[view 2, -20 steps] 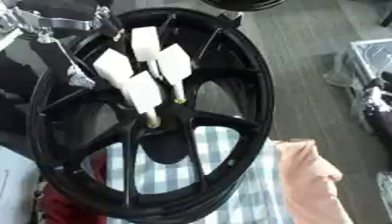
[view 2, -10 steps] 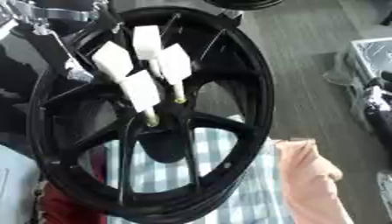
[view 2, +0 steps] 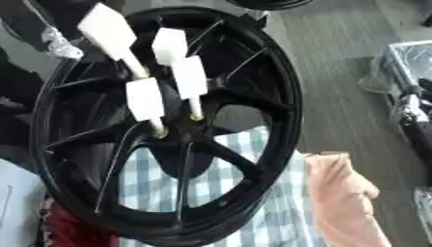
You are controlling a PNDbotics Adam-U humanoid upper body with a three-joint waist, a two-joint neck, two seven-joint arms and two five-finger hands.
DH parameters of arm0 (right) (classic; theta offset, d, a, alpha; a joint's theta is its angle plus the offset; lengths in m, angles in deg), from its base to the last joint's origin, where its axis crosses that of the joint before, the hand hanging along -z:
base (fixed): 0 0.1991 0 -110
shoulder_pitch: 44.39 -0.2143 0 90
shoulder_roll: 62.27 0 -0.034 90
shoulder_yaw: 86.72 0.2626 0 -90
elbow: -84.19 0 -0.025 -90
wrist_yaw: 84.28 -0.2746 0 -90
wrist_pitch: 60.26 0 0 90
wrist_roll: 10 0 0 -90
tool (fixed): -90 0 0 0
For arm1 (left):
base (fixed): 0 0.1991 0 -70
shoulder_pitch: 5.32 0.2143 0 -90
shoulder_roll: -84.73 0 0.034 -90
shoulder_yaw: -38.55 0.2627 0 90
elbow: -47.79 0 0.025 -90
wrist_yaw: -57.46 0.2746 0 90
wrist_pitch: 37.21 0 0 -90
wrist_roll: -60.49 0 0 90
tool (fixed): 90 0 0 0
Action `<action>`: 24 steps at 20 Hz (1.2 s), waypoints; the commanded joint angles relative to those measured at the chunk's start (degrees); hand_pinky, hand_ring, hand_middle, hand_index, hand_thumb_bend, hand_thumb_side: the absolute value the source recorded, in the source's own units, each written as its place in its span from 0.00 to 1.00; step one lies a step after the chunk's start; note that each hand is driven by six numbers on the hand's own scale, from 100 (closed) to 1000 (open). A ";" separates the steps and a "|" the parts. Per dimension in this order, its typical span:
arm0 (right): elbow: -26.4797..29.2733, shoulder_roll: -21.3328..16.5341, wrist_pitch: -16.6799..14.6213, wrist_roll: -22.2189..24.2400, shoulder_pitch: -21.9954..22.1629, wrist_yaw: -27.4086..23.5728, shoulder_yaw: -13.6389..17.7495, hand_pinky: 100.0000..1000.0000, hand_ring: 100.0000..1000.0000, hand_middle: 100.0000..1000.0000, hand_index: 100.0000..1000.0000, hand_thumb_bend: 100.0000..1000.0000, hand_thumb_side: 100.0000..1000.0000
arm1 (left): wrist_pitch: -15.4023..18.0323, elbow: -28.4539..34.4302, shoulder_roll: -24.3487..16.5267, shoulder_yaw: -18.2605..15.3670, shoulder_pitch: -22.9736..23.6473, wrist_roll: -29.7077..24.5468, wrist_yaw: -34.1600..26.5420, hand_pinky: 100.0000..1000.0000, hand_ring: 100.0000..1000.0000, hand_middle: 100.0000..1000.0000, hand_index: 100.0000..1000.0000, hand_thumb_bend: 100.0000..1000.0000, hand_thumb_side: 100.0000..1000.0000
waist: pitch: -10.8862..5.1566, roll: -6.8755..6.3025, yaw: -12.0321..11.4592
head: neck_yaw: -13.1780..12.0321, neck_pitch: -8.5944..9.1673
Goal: Pull the pin out of the wheel hub.
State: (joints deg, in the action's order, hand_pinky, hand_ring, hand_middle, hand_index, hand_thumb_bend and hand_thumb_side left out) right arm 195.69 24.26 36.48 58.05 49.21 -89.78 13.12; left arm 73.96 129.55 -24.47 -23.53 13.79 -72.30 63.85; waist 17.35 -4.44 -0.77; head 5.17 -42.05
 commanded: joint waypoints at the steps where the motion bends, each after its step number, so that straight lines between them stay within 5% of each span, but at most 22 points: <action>1: 1.20 -1.51 -0.05 -0.35 0.08 0.32 0.53 0.69 0.70 0.68 0.82 0.00 0.49 | 5.61 2.32 -4.85 -5.95 0.49 -9.17 -3.45 0.58 0.44 0.32 0.36 0.19 0.00 | -1.18 0.18 -0.33 | 0.42 -0.13; 6: 1.35 -1.45 -0.07 -0.86 0.36 0.50 0.97 0.69 0.70 0.68 0.82 0.00 0.49 | 1.36 1.59 -11.35 -13.06 6.29 -9.17 -6.19 0.58 0.44 0.31 0.37 0.19 0.00 | -1.03 0.05 -0.93 | 1.00 -0.32; 14: 1.53 -1.12 0.00 -1.54 0.39 0.61 1.43 0.69 0.70 0.68 0.82 0.00 0.49 | -1.10 -6.10 -18.22 -23.48 16.61 -9.17 0.30 0.60 0.46 0.33 0.39 0.25 0.00 | -0.55 0.08 -1.11 | 1.26 -0.29; 22: 1.66 -0.73 0.01 -1.85 0.38 0.66 1.60 0.69 0.70 0.68 0.82 0.00 0.49 | -0.83 -9.38 -20.74 -29.23 24.93 -9.17 3.01 0.71 0.57 0.45 0.53 0.26 0.00 | -0.14 0.34 -1.20 | 0.72 0.23; 23: 1.68 -0.71 0.01 -1.83 0.39 0.69 1.59 0.69 0.70 0.68 0.82 0.00 0.49 | -0.64 -9.37 -20.94 -29.33 25.53 -9.17 3.57 0.82 0.72 0.62 0.72 0.29 0.25 | -0.13 0.37 -1.22 | 0.54 0.31; 24: 1.69 -0.69 0.01 -1.83 0.40 0.70 1.59 0.69 0.70 0.68 0.82 0.00 0.49 | -0.28 -9.33 -21.14 -29.42 26.05 -9.17 4.55 0.85 0.77 0.68 0.76 0.34 0.41 | -0.13 0.39 -1.22 | 0.38 0.38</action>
State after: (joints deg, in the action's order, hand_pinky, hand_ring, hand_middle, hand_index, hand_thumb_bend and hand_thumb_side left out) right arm 196.06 24.30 36.58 56.41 49.67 -89.45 14.18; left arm 69.05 120.02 -42.37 -51.60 40.33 -77.22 67.71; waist 18.01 -4.12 -1.90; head 5.85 -42.19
